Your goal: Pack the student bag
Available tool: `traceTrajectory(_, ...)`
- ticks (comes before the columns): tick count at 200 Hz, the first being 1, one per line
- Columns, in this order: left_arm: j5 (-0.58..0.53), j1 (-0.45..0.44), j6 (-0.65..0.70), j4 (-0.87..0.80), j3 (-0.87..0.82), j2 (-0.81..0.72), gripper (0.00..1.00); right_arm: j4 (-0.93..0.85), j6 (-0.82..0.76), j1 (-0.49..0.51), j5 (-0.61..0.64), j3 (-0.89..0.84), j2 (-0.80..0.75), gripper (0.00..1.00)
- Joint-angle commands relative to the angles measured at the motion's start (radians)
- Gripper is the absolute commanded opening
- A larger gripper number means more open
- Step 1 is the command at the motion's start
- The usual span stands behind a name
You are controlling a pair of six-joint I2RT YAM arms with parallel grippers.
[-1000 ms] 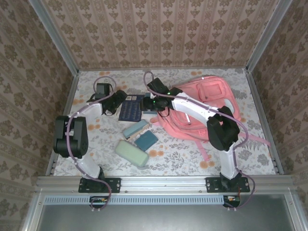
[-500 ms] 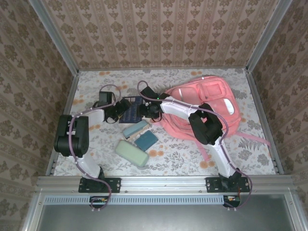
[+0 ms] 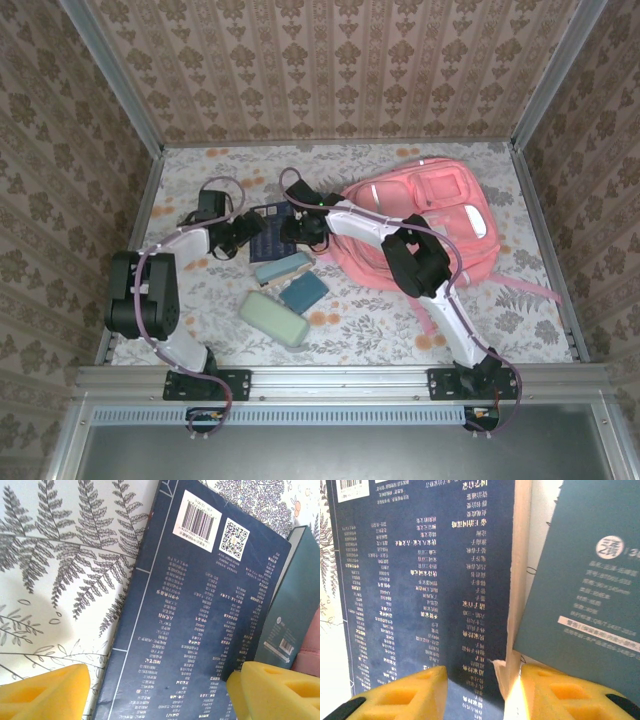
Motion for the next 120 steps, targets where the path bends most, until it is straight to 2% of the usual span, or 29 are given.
traceTrajectory(1,0.007,0.001,0.109,-0.092,0.041,0.057,0.80,-0.032,-0.030,0.007,0.020,0.037,0.046,0.42)
traceTrajectory(28,0.036,-0.008,0.117,-0.075,0.036,0.105,0.79,-0.057,-0.051,0.007,0.044,0.048,0.058,0.40)
traceTrajectory(48,0.076,-0.020,0.124,-0.068,0.039,0.136,0.78,-0.069,-0.058,0.007,0.030,0.061,0.071,0.33)
traceTrajectory(81,0.241,-0.017,0.082,0.071,-0.015,0.133,0.74,-0.057,-0.058,0.007,-0.023,0.058,0.080,0.21)
traceTrajectory(110,0.388,-0.008,0.048,0.198,-0.058,0.091,0.74,-0.051,-0.058,0.006,-0.046,0.051,0.076,0.19)
traceTrajectory(120,0.426,0.000,0.028,0.246,-0.076,0.076,0.74,-0.050,-0.058,0.005,-0.052,0.051,0.076,0.15)
